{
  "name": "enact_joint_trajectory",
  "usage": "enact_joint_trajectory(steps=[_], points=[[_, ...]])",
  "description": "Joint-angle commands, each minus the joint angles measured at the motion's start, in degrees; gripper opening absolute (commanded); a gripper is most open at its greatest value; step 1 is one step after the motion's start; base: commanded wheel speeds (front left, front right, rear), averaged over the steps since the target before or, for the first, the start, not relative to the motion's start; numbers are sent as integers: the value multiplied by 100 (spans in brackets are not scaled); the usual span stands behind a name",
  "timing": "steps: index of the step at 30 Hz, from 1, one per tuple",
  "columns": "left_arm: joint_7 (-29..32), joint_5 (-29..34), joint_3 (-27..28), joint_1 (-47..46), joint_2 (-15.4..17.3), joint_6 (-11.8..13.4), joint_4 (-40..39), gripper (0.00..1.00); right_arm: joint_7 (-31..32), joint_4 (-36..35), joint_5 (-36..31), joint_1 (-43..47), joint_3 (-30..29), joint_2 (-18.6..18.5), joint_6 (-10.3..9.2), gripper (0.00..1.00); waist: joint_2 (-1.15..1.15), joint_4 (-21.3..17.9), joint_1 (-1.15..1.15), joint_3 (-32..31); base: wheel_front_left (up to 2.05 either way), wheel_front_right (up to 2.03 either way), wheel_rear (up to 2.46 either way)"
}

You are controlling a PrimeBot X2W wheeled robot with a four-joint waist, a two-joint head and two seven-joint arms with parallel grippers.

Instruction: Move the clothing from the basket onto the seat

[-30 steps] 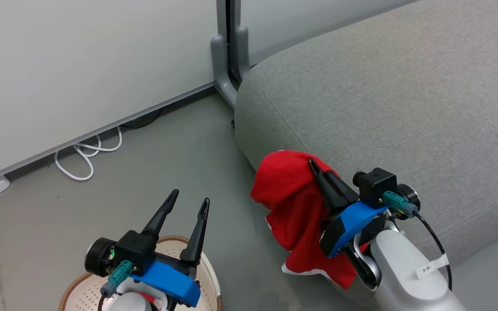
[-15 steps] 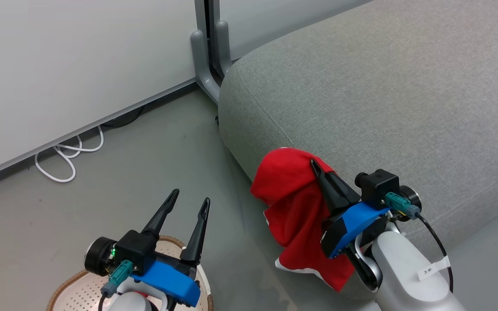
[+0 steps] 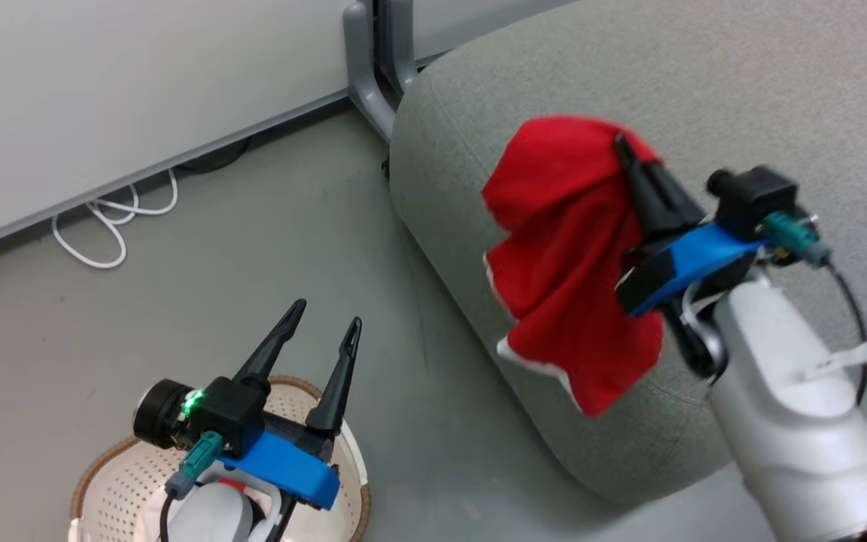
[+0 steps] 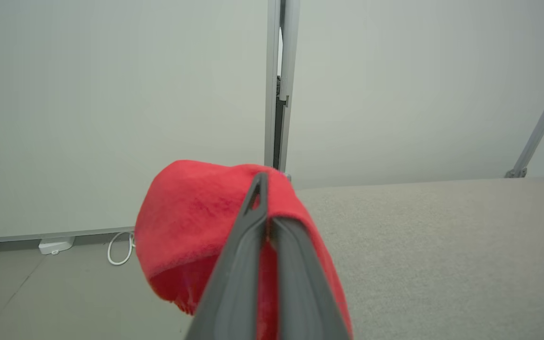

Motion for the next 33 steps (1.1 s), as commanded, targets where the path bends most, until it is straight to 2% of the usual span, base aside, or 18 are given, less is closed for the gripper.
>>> enact_joint_trajectory(steps=[1,11,16,25,30,33], points=[[-16,23,-44,-143,64,-6,-46,100,15,-39,-32,-250,-127,-137,1,0,0,121,0,230,0,0,0],[-16,120,-302,-688,538,-6,-372,100,195,-339,2,-1415,-1568,-1197,1,0,0,527,0,1264,0,0,0],[-16,178,-455,-901,782,-6,-583,100,202,-391,-114,-1632,-2329,-1545,1,0,0,655,0,1708,0,0,0],[-16,250,-581,-1178,1014,-6,-939,100,75,151,-359,-1243,-3127,-1495,1,0,0,873,0,2314,0,0,0],[-16,264,-596,-1194,1087,-6,-971,100,8,722,-563,-1009,-3399,-1359,1,0,0,963,0,2485,0,0,0],[-16,249,-580,-1227,1096,-6,-968,100,-11,1047,-817,-958,-3369,-1378,1,0,0,1023,0,2542,0,0,0]])
